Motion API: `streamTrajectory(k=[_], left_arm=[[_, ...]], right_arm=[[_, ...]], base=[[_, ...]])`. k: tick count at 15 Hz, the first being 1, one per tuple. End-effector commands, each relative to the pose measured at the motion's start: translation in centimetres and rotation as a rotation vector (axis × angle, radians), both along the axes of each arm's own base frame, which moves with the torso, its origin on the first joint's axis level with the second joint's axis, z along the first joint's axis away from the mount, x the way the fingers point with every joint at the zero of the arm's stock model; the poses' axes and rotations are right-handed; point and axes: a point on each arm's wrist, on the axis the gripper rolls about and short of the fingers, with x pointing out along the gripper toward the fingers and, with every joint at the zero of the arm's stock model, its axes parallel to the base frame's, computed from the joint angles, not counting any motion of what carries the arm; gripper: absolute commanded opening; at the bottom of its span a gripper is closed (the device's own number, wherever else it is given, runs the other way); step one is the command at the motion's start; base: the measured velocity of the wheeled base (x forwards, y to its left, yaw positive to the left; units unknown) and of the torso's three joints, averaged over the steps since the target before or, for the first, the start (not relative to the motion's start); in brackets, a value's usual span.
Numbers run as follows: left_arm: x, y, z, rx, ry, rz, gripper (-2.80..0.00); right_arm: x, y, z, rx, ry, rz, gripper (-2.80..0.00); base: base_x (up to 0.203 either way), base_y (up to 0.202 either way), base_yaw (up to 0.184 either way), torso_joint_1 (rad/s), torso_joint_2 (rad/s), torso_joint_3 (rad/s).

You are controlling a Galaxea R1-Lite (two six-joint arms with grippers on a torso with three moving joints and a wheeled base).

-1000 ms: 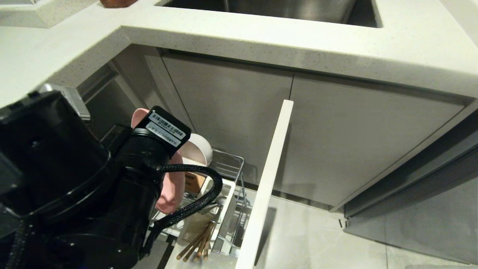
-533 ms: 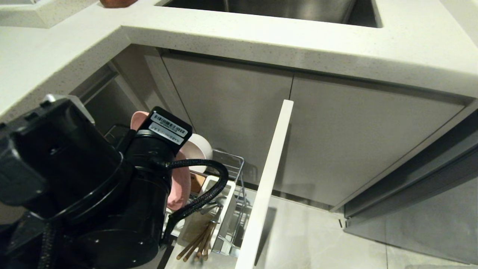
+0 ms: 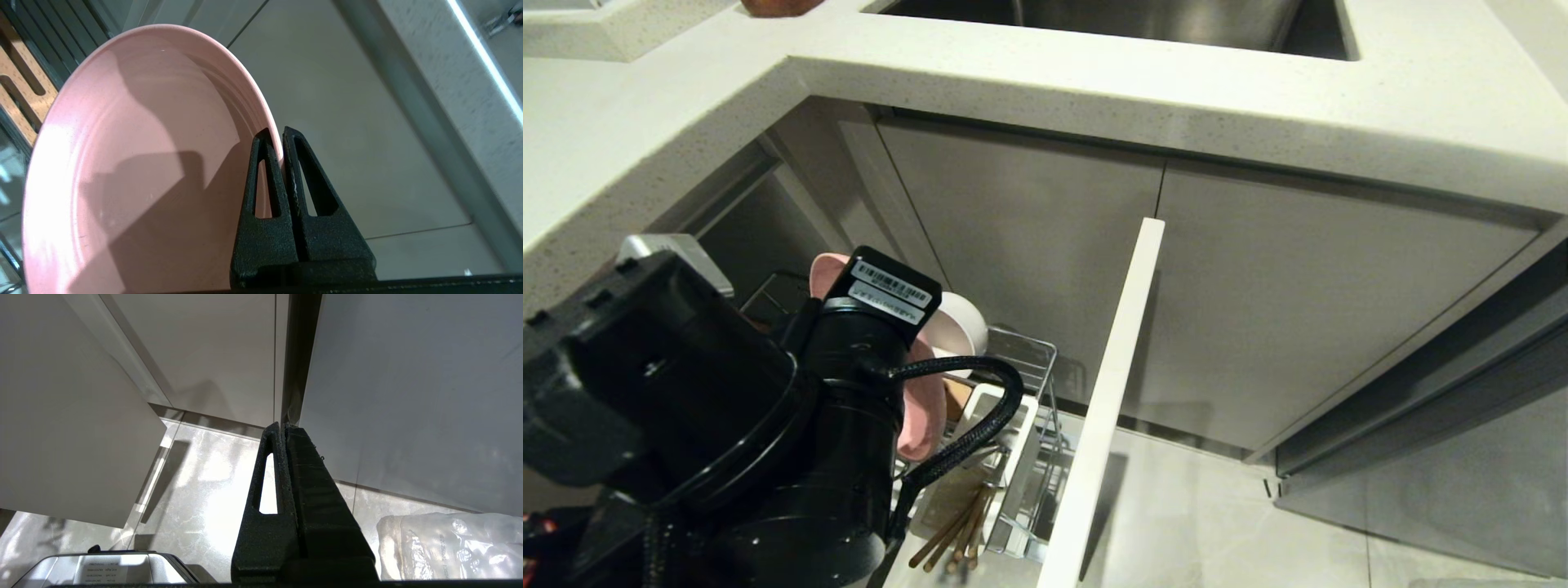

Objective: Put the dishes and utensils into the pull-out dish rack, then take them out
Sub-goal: Pick up the plate and place it in the cupboard

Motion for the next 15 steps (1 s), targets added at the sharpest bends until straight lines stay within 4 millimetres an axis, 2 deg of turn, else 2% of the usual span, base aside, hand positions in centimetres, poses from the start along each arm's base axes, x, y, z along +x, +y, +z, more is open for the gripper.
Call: streamTrajectory(k=[1, 7, 12, 15], left_arm=[[0.0, 0.1, -0.1, -0.017, -0.007, 0.008, -2.80], [0.9, 0.4, -0.8, -0.020, -0.008, 0.046, -2.80], [0.9, 0.6, -0.9, -0.013, -0.004, 0.048, -2.80], [0.7, 0.8, -2.2, 0.010, 0.011, 0.044, -2.80]], right_arm=[[0.0, 0.0, -0.1, 0.000, 0.003, 0.000, -2.80], [0.0, 0.0, 0.0, 0.000, 0.001, 0.000, -2.80], [0.0, 0.0, -0.1, 0.000, 0.002, 0.000, -2.80], [0.0, 0.0, -0.1, 0.000, 0.003, 0.001, -2.80]], base=[[0.000, 0.000, 0.000, 0.000, 0.00, 0.000], [0.000, 0.000, 0.000, 0.000, 0.00, 0.000], [0.000, 0.000, 0.000, 0.000, 0.00, 0.000], [0.000, 0.000, 0.000, 0.000, 0.00, 0.000]])
